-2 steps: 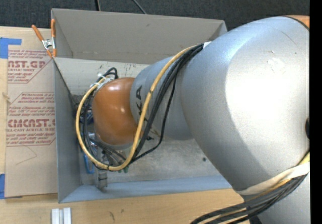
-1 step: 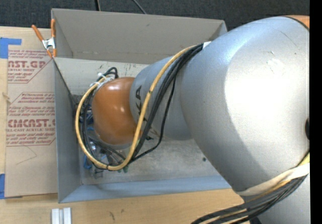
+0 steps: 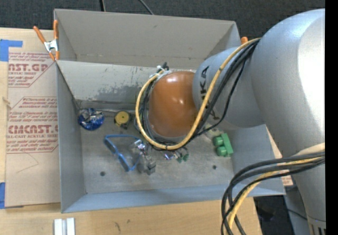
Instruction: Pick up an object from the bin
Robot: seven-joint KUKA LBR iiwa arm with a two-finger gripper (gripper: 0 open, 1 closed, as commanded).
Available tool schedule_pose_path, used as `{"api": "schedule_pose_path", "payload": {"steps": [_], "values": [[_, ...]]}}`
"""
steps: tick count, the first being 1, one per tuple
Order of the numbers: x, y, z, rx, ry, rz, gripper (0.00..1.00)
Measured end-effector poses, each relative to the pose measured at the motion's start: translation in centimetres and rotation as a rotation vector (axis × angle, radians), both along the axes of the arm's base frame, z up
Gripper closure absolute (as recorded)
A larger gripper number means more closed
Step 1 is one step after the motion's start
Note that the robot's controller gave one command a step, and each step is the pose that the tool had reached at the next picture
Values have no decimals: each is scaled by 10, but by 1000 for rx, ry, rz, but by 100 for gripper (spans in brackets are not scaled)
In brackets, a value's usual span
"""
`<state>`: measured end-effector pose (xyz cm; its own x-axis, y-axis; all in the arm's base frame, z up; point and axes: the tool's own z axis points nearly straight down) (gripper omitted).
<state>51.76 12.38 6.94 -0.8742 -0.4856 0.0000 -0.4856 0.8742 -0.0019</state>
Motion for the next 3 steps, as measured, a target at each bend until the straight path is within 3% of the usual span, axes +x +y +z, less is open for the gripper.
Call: {"api": "schedule_pose_path", "payload": {"steps": [1, 2, 3], "values": [[-37, 85, 0, 7, 3, 58, 100], [10, 82, 128, 6, -10, 22, 100], [9, 78, 212, 3, -5, 709, 100]]}}
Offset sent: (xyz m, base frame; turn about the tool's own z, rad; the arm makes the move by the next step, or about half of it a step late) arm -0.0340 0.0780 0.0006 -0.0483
